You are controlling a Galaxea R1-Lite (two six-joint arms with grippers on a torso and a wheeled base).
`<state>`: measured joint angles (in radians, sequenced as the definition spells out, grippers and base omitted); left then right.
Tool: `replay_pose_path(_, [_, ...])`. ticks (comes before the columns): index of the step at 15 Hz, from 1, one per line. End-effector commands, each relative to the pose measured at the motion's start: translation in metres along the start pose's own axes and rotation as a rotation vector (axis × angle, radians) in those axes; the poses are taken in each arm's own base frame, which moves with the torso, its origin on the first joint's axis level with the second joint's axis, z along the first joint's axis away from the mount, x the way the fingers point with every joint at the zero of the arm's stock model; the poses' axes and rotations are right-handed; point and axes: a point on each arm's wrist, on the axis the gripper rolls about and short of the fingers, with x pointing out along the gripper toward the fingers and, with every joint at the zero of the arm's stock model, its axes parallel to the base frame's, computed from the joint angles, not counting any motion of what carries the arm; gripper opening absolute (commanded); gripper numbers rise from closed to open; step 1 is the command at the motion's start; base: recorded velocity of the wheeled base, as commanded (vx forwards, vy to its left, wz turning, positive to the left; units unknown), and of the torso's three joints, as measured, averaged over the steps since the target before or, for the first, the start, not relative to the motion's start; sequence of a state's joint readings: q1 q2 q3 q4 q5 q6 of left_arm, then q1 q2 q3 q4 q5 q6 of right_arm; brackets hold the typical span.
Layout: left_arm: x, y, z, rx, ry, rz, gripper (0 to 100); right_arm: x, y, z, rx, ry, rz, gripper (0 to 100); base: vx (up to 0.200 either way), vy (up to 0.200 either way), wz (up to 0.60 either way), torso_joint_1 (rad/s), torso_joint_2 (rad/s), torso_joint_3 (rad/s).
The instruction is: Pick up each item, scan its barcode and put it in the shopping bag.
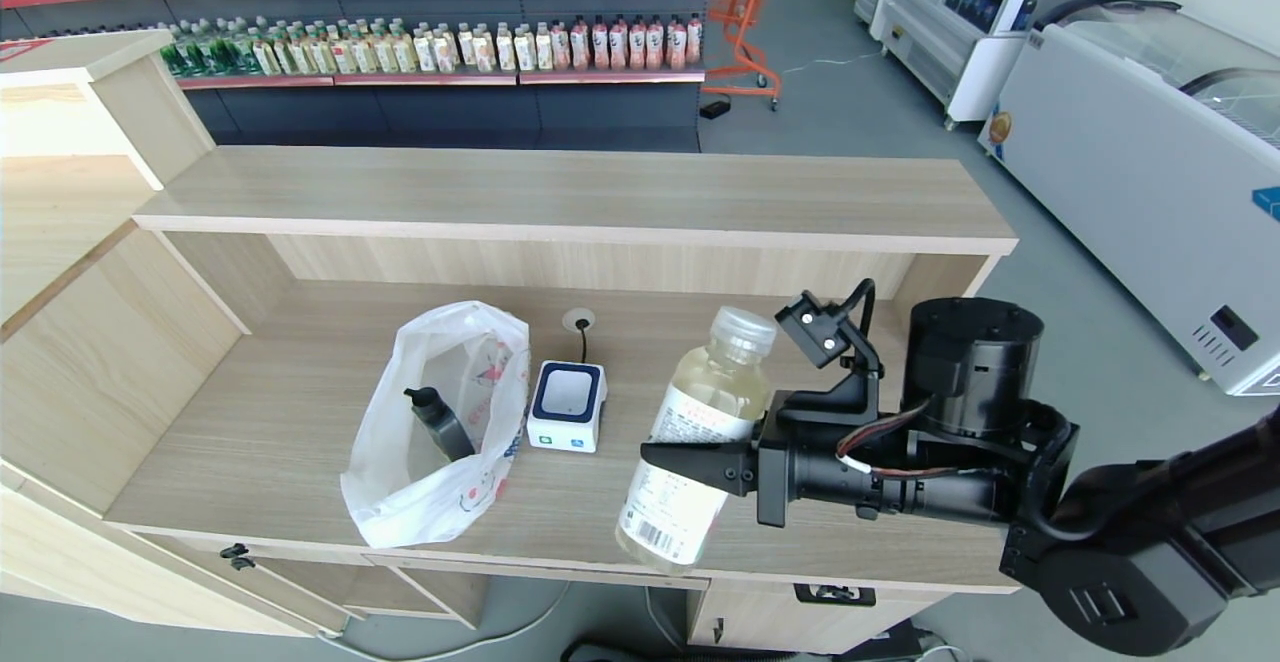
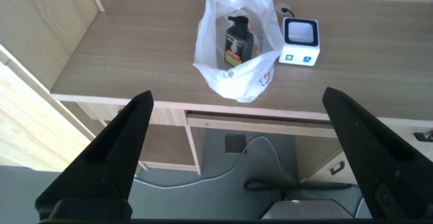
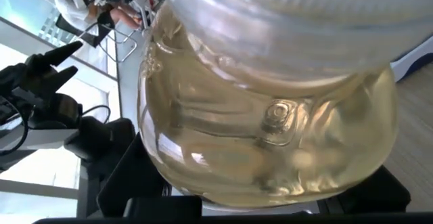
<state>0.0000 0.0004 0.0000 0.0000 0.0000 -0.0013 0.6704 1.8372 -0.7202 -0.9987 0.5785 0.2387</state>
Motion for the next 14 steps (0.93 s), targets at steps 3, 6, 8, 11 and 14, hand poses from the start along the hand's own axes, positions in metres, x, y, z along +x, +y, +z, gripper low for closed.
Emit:
replay_pose_path(3, [0.0, 0.0, 0.0, 0.0, 0.0, 0.0, 100, -0.004, 0.005, 0.013, 0.078, -0.037, 0.011, 0, 0.0, 0.0, 0.0, 0.0, 0.0, 0.0])
replay_pose_path(6, [0.0, 0.0, 0.0, 0.0, 0.0, 0.0, 100, -0.004, 0.006, 0.016, 0.088, -0.041, 0.012, 0, 0.0, 0.0, 0.0, 0.0, 0.0, 0.0])
replay_pose_path(8, [0.0, 0.0, 0.0, 0.0, 0.0, 0.0, 100, -0.004, 0.006, 0.016, 0.086, -0.041, 0.012, 0, 0.0, 0.0, 0.0, 0.0, 0.0, 0.0])
replay_pose_path(11, [0.0, 0.0, 0.0, 0.0, 0.0, 0.0, 100, -0.003, 0.006, 0.019, 0.077, -0.05, 0.013, 0, 0.0, 0.0, 0.0, 0.0, 0.0, 0.0])
replay_pose_path(14, [0.0, 0.0, 0.0, 0.0, 0.0, 0.0, 100, -0.003, 0.006, 0.019, 0.077, -0.051, 0.014, 0, 0.0, 0.0, 0.0, 0.0, 0.0, 0.0])
